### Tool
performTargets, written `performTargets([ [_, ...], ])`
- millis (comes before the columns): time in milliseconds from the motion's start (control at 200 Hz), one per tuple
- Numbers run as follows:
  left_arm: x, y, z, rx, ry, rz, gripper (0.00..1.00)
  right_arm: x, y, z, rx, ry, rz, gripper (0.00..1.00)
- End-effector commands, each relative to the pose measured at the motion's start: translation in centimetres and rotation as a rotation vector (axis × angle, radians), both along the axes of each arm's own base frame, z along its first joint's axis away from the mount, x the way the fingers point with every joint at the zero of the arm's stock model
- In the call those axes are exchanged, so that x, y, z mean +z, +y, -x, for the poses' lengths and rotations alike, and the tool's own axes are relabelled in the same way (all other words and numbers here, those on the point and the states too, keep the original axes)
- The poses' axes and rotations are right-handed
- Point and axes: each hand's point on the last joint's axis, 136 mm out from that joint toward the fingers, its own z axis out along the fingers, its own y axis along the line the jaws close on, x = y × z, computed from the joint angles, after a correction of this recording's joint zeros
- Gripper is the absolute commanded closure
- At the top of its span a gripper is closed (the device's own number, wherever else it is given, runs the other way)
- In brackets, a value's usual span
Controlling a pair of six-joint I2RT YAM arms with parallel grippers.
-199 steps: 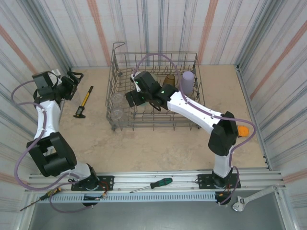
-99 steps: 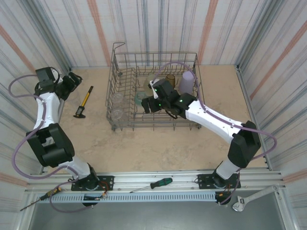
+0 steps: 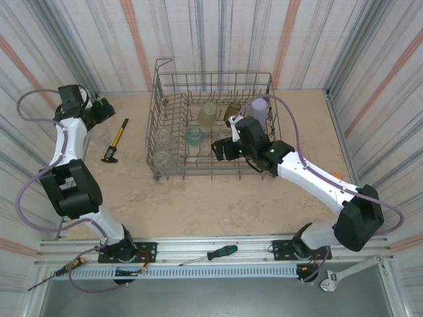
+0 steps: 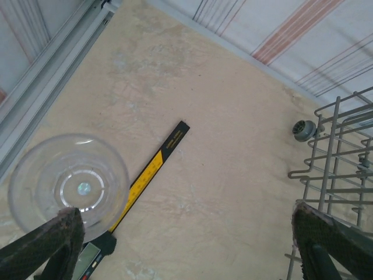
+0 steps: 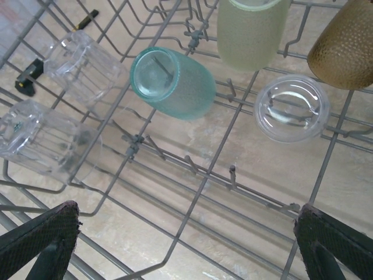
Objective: Load the cups into the dish rack
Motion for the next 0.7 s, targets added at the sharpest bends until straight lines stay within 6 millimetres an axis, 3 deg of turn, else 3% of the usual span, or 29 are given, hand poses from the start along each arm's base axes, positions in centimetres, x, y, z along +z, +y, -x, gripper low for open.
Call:
performTargets([
  [0,-0.4,-0.3,-0.5,-0.022,0.06,-0.082,0.06,1.0,-0.5,0.2,-0.015,-0.016,-0.065,0.01],
  [401,-3.9,0.7,-3.2,-0.011,0.196,-0.177,0.11,0.0,-1.5,0.4,-0.024,0.011,-0.076,0.01],
  [696,-7.1,1.3,-3.0,-0.009,0.284,-0.214,0.22,-0.6,-0.8,-0.3,-0.019,0.038,-0.082,0.01],
])
